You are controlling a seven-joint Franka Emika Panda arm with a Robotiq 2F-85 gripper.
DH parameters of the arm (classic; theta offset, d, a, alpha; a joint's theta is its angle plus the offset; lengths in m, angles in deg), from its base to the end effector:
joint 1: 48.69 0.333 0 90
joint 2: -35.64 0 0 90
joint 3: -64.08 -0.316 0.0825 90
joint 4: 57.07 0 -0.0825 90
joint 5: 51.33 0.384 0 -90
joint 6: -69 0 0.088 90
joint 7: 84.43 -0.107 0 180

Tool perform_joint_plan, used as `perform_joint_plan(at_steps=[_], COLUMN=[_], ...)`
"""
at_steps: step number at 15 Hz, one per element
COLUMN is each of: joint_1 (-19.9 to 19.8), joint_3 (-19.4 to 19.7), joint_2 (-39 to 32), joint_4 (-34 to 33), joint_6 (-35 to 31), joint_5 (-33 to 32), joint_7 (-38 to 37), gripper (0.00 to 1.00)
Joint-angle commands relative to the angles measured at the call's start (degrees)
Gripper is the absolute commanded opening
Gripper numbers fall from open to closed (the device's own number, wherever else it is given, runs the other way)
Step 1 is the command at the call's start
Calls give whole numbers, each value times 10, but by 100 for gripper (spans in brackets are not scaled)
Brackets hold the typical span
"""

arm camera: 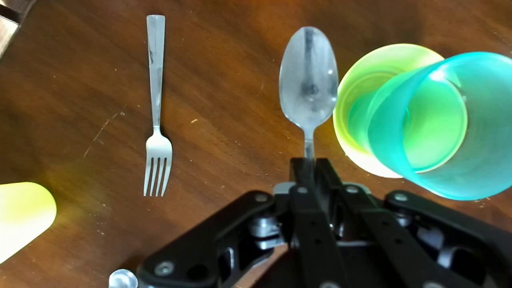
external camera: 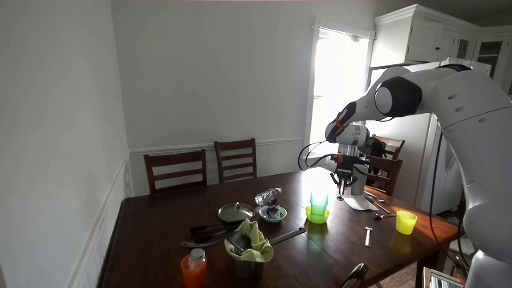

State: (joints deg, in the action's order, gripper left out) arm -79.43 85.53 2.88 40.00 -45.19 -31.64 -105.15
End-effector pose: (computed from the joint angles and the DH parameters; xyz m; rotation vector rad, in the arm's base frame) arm 0.4311 -0.4848 0.2655 -2.2623 1.9411 0.2817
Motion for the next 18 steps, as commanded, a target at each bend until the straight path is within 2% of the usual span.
perform_joint_plan(at_steps=[1, 8, 18], joint_1=[0, 3, 11], joint_3=[-1, -13, -35], joint_2=[-1, 2, -18], joint_4=[-6, -45, -72], joint_6=[1, 28, 21], joint_5=[-1, 10, 39], joint_7=[0, -4, -37], gripper=[2, 2, 2])
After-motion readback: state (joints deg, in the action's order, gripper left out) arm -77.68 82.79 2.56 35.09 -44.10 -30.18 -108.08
